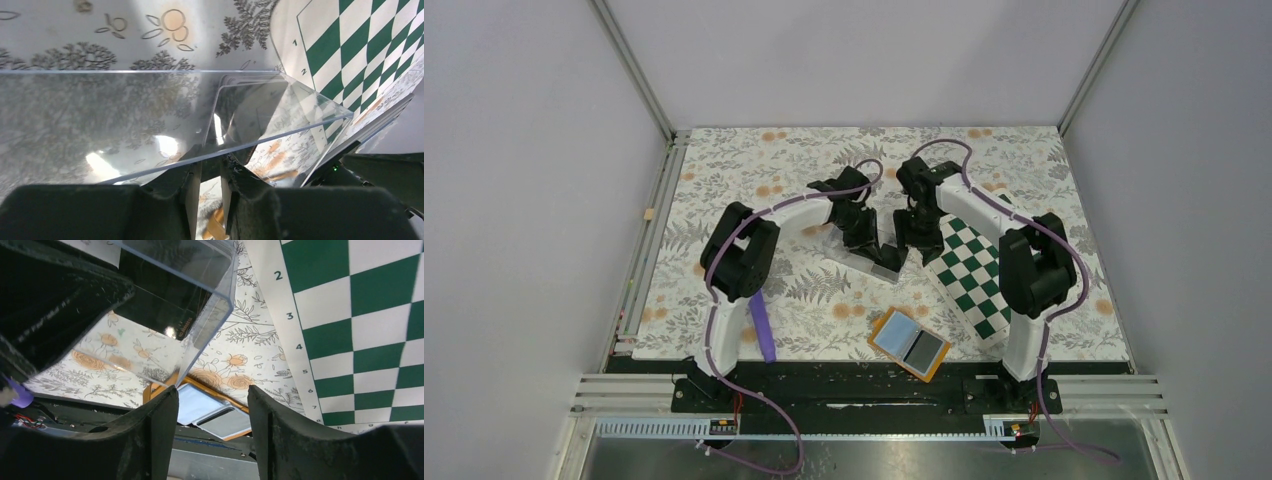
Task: Put the credit cards into the card holder
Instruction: Pick up the credit card from the storage box.
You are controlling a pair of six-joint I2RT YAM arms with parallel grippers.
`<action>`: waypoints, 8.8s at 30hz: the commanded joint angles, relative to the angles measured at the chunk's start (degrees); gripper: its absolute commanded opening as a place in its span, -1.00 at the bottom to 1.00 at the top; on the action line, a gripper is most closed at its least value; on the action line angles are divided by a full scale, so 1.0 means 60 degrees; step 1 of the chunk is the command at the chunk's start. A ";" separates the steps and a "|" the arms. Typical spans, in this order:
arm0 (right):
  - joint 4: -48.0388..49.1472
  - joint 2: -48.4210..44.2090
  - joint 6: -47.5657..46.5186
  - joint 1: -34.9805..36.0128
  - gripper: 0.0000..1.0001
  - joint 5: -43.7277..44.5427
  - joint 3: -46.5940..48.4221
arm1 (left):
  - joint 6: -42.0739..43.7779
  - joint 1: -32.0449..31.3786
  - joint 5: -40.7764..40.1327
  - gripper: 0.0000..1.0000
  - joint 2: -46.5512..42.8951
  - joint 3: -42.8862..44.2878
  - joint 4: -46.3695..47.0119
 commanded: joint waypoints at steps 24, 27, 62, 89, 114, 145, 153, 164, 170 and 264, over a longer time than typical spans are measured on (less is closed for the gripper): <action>0.0648 0.0660 0.0120 -0.0021 -0.55 -0.0901 -0.0211 | 0.0952 -0.1051 -0.1282 -0.58 0.0028 0.1890 -0.1635; 0.0637 0.0667 0.0101 -0.0021 -0.55 -0.0923 -0.0232 | 0.1006 -0.1151 -0.1392 -0.58 0.0179 0.2020 -0.1778; 0.0727 0.0735 0.0035 -0.0050 -0.57 -0.1147 -0.0410 | 0.0881 -0.1520 -0.1547 -1.00 0.0461 0.2323 -0.1818; 0.0750 0.0736 0.0004 -0.0079 -0.57 -0.1222 -0.0476 | 0.1074 -0.1719 -0.2100 -0.93 -0.0079 0.2945 -0.2250; 0.1043 0.0549 0.0162 -0.0372 -0.69 -0.1733 -0.0793 | -0.0584 -0.1091 -0.1034 -0.76 0.0182 0.1165 -0.0552; 0.1546 -0.0093 0.0379 -0.0955 -0.36 -0.2744 -0.0898 | -0.0150 -0.1207 -0.2073 -0.78 0.0475 0.1394 -0.1487; 0.1643 0.0233 0.0387 -0.0957 -0.71 -0.2751 -0.1155 | -0.0106 -0.1342 -0.1949 -1.00 0.0350 0.1551 -0.1446; 0.1683 0.0261 0.0379 -0.0955 -0.83 -0.2791 -0.1236 | -0.0089 -0.1473 -0.1906 -1.00 -0.0341 0.2003 -0.1376; 0.1690 0.0282 0.0377 -0.0937 -0.83 -0.2803 -0.1261 | 0.0122 -0.1578 -0.2304 -1.00 -0.0390 0.2243 -0.1787; 0.1612 0.0288 0.0181 -0.0946 -0.80 -0.2830 -0.1440 | 0.0649 -0.1452 -0.3150 -0.17 -0.0179 0.1907 -0.2616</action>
